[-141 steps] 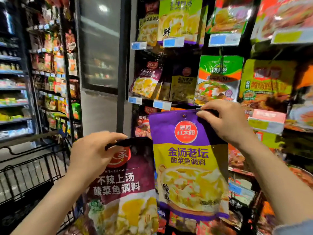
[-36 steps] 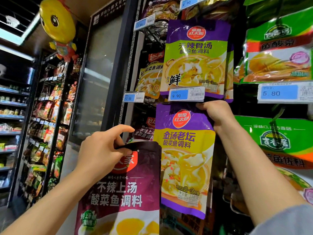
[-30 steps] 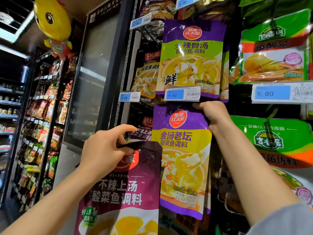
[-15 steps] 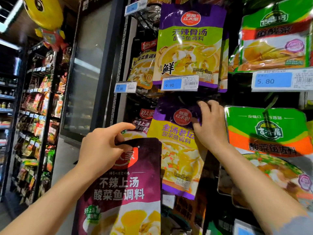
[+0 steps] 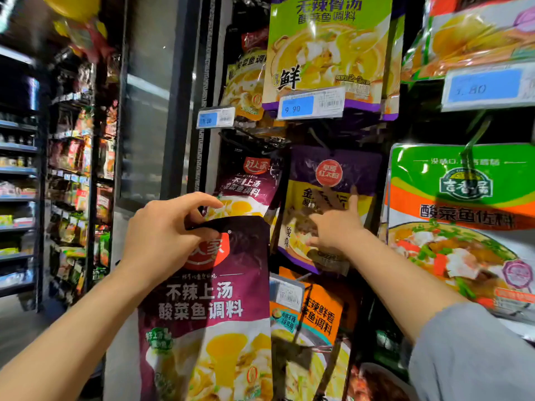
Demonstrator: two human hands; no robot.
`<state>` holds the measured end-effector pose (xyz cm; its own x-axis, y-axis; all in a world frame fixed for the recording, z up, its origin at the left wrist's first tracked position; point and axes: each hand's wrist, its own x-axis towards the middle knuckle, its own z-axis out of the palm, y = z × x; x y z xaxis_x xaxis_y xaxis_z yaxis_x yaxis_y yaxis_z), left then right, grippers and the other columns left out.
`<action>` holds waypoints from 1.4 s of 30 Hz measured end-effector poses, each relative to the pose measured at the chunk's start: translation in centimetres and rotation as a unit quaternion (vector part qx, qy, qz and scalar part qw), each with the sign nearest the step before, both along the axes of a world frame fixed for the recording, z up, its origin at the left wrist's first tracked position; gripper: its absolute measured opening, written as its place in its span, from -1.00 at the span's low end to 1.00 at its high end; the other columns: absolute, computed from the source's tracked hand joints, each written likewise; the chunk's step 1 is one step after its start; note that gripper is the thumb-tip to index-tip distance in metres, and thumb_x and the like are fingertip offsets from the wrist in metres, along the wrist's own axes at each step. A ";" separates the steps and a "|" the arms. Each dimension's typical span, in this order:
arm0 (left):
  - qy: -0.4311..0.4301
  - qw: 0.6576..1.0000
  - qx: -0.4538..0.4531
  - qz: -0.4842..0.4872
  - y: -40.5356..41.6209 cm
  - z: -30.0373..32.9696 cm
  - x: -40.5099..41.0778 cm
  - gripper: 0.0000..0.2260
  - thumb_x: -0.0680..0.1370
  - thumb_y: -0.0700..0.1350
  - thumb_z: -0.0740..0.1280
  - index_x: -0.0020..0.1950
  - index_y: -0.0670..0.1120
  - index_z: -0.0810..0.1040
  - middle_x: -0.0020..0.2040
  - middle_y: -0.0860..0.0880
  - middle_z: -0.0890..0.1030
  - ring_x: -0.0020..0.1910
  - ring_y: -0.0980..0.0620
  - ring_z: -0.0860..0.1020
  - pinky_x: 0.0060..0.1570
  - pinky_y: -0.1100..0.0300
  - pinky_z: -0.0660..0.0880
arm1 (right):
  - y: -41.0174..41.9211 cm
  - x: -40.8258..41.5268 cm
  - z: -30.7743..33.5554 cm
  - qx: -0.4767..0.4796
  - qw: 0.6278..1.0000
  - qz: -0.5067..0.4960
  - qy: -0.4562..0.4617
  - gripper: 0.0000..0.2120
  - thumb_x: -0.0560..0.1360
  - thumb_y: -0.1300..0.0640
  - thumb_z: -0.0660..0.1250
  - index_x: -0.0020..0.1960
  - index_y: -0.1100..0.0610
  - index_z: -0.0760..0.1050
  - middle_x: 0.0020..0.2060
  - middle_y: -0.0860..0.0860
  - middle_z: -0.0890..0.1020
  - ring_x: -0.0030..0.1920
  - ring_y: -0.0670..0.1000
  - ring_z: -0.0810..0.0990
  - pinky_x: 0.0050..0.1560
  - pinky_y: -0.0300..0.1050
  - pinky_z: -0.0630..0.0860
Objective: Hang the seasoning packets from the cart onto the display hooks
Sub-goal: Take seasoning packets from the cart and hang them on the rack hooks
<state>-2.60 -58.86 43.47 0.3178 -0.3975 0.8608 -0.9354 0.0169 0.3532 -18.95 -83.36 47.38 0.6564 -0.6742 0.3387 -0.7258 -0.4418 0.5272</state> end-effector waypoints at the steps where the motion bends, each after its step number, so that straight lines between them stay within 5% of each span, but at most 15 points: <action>1: -0.002 1.000 0.004 0.001 0.3 0.0 0.0 -0.66 0.31 -0.12 0.58 -0.01 0.19 0.63 -0.30 0.15 0.60 -0.29 0.16 0.54 -0.26 0.12 0.46 | -0.5 -0.1 -0.2 0.015 0.998 -0.040 0.038 -0.42 0.53 -0.31 0.04 0.45 -0.06 0.23 0.48 0.01 0.24 0.50 0.15 0.06 0.37 0.41 -0.15; 4: -0.012 1.000 0.005 -0.005 1.3 0.2 0.0 -0.71 0.30 -0.11 0.58 -0.09 0.19 0.63 -0.33 0.19 0.57 -0.29 0.20 0.53 -0.24 0.15 0.45 | -1.4 -0.4 -0.1 0.049 0.993 -0.086 0.062 -0.55 0.56 -0.20 0.08 0.39 -0.04 0.30 0.38 -0.04 0.37 0.44 0.16 0.17 0.39 0.29 -0.01; 8: -0.023 1.000 0.013 -0.004 2.4 0.6 -0.4 -0.70 0.26 -0.11 0.60 -0.14 0.18 0.62 -0.34 0.19 0.55 -0.33 0.23 0.50 -0.27 0.17 0.41 | 0.4 0.3 1.4 0.141 0.986 0.016 -0.083 -0.46 0.55 -0.21 0.16 0.46 -0.03 0.22 0.43 0.02 0.34 0.43 0.13 0.27 0.40 0.23 0.10; 11: -0.036 0.999 0.016 -0.007 3.2 0.6 -0.9 -0.67 0.25 -0.08 0.61 -0.10 0.17 0.59 -0.34 0.18 0.56 -0.33 0.24 0.50 -0.30 0.16 0.43 | 5.6 -0.1 2.2 0.272 0.871 0.269 -0.307 -0.60 0.55 -0.24 0.12 0.29 -0.10 0.42 0.23 -0.03 0.54 0.24 0.02 0.49 0.21 -0.03 0.41; 13: -0.032 0.999 0.015 -0.017 3.7 0.5 -1.3 -0.61 0.25 -0.07 0.61 -0.04 0.18 0.55 -0.33 0.17 0.57 -0.34 0.22 0.49 -0.29 0.13 0.46 | 10.3 -1.0 2.2 0.375 0.765 0.380 -0.359 -0.70 0.54 -0.18 0.17 0.12 -0.09 0.55 0.00 -0.07 0.65 0.06 -0.05 0.60 0.10 -0.05 0.49; 14: -0.028 0.999 0.016 -0.024 3.9 0.4 -1.5 -0.59 0.25 -0.06 0.61 -0.03 0.19 0.54 -0.33 0.16 0.57 -0.34 0.21 0.49 -0.28 0.12 0.47 | 12.5 -1.5 1.9 0.394 0.740 0.415 -0.352 -0.75 0.52 -0.14 0.24 0.06 -0.07 0.59 -0.08 -0.06 0.67 -0.01 -0.07 0.63 0.05 -0.08 0.52; 19: -0.011 0.998 0.020 -0.062 4.7 0.6 -3.5 -0.61 0.20 0.09 0.47 0.00 0.15 0.52 -0.31 0.13 0.61 -0.33 0.12 0.55 -0.25 0.03 0.53 | 18.0 -2.4 0.6 0.228 0.817 0.450 -0.279 -0.87 0.45 0.10 0.42 -0.01 0.04 0.67 -0.16 -0.12 0.67 -0.10 -0.18 0.56 -0.11 -0.30 0.44; 26: 0.012 0.992 0.073 -0.100 7.0 2.5 -4.1 -0.69 0.24 -0.06 0.62 -0.12 0.12 0.59 -0.29 0.15 0.61 -0.31 0.23 0.55 -0.18 0.11 0.55 | 21.4 -2.9 1.3 0.143 0.834 0.420 -0.329 -0.87 0.41 0.18 0.45 -0.05 0.09 0.68 -0.16 -0.10 0.66 -0.16 -0.20 0.53 -0.16 -0.45 0.37; 30: 0.043 0.981 0.154 -0.108 9.2 2.0 -2.2 -0.70 0.31 -0.12 0.57 -0.06 0.14 0.57 -0.14 0.15 0.60 -0.12 0.19 0.58 -0.11 0.19 0.55 | 22.5 -3.0 1.8 0.125 0.853 0.394 -0.318 -0.86 0.43 0.17 0.44 -0.02 0.10 0.67 -0.11 -0.07 0.66 -0.11 -0.15 0.54 -0.14 -0.42 0.39; 33: 0.113 0.981 0.100 -0.123 11.1 0.4 -0.4 -0.78 0.35 -0.18 0.54 -0.10 0.05 0.61 -0.17 0.11 0.66 -0.13 0.14 0.61 -0.12 0.22 0.57 | 23.1 -3.4 2.5 0.144 0.842 0.380 -0.355 -0.87 0.40 0.16 0.47 -0.04 0.10 0.66 -0.21 -0.13 0.61 -0.09 -0.12 0.57 0.01 -0.21 0.46; 37: 0.203 0.958 -0.001 -0.201 12.3 -0.2 0.4 -0.75 0.37 -0.32 0.49 -0.11 0.01 0.62 -0.19 0.06 0.68 -0.17 0.18 0.63 -0.16 0.32 0.58 | 23.7 -2.6 3.2 0.182 0.822 0.384 -0.379 -0.86 0.36 0.18 0.51 -0.08 0.07 0.66 -0.22 -0.14 0.63 -0.13 -0.16 0.60 -0.07 -0.25 0.52; 42: 0.278 0.925 -0.092 -0.240 11.9 1.3 1.5 -0.76 0.44 -0.36 0.41 -0.06 -0.03 0.60 -0.31 0.07 0.68 -0.28 0.14 0.64 -0.33 0.28 0.56 | 22.4 -0.9 3.3 0.272 0.759 0.392 -0.443 -0.80 0.38 0.25 0.47 -0.21 -0.06 0.62 -0.22 -0.11 0.68 -0.13 -0.12 0.64 0.00 -0.06 0.59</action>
<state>-1.09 -47.00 44.78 0.5562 -0.4705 0.6851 -0.4791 0.4920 0.7269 -19.89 -60.93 50.66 0.6047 -0.3924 0.6930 -0.0910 -0.8985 -0.4293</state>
